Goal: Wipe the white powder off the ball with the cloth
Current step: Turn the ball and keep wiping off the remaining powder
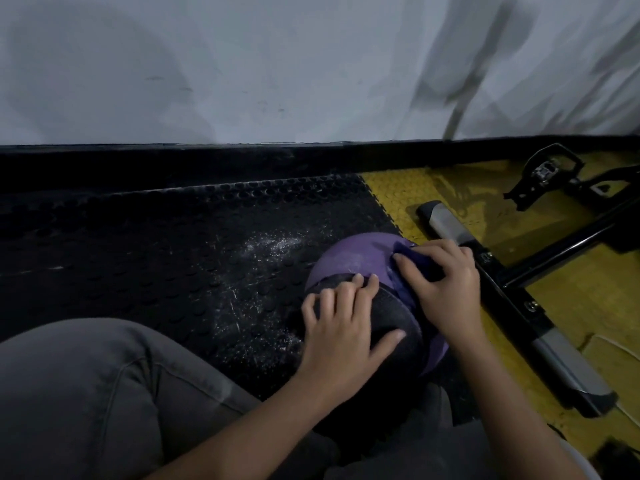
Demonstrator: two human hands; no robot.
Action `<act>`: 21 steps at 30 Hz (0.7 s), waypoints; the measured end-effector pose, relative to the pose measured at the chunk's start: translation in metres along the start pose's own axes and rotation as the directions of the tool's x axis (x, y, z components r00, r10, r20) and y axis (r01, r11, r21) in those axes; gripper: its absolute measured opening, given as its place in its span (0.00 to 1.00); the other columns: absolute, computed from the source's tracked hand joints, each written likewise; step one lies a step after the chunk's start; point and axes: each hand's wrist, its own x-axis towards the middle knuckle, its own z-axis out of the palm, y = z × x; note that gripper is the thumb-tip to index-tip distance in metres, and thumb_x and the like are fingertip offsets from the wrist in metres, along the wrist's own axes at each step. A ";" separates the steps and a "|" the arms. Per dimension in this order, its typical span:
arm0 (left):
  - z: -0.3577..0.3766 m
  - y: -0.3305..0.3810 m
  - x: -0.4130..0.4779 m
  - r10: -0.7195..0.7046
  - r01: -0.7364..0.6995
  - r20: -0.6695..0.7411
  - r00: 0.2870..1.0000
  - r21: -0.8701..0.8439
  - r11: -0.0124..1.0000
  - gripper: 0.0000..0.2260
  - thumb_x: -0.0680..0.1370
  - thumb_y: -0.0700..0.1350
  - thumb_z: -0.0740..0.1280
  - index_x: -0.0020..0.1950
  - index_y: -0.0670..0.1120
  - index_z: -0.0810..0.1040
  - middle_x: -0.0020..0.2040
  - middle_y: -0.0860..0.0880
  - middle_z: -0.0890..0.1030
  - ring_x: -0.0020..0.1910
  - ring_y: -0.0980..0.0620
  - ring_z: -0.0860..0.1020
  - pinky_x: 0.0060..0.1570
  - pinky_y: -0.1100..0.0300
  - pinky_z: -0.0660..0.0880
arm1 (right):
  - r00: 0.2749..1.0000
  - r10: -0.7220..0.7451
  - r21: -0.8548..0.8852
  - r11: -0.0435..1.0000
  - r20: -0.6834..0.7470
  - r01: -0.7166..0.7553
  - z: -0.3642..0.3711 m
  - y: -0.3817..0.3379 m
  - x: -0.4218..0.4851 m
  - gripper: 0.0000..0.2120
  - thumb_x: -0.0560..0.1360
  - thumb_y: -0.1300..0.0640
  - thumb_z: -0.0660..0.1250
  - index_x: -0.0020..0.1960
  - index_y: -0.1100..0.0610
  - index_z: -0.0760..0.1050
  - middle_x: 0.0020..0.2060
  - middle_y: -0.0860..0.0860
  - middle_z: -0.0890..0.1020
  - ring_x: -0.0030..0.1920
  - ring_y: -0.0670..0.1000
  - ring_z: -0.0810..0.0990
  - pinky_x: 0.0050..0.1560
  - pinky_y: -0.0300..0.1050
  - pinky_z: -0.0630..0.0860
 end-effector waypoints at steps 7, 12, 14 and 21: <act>-0.022 -0.042 0.069 0.036 0.059 0.271 0.962 -0.334 0.941 0.32 0.71 0.66 0.62 0.71 0.53 0.63 0.65 0.52 0.61 0.63 0.54 0.58 0.58 0.58 0.53 | 0.989 0.052 0.199 0.977 0.140 -0.080 -0.019 0.048 0.023 0.03 0.71 0.58 0.72 0.44 0.55 0.78 0.39 0.47 0.78 0.42 0.48 0.74 0.51 0.47 0.69; -0.014 -0.059 0.110 -0.005 0.167 0.415 0.910 -0.354 0.920 0.19 0.78 0.54 0.62 0.68 0.51 0.69 0.67 0.51 0.66 0.67 0.49 0.62 0.66 0.52 0.58 | 0.964 0.226 0.339 0.904 0.139 -0.261 -0.022 0.068 0.023 0.04 0.73 0.62 0.70 0.47 0.61 0.79 0.39 0.45 0.79 0.38 0.37 0.75 0.42 0.32 0.70; -0.005 -0.062 0.119 -0.040 0.299 0.478 0.877 -0.480 0.825 0.16 0.79 0.52 0.60 0.66 0.50 0.71 0.65 0.49 0.68 0.66 0.50 0.66 0.68 0.52 0.61 | 0.954 0.271 0.396 0.868 0.126 -0.298 -0.023 0.071 0.020 0.02 0.73 0.62 0.70 0.46 0.59 0.78 0.39 0.46 0.79 0.37 0.36 0.76 0.41 0.29 0.69; 0.017 -0.046 0.110 0.100 0.425 0.584 0.806 -0.688 0.588 0.31 0.68 0.70 0.61 0.69 0.64 0.62 0.72 0.59 0.61 0.72 0.58 0.59 0.72 0.49 0.58 | 0.977 0.183 0.413 0.885 0.114 -0.214 -0.022 0.070 0.014 0.05 0.70 0.50 0.73 0.43 0.47 0.78 0.44 0.48 0.81 0.45 0.47 0.78 0.49 0.40 0.72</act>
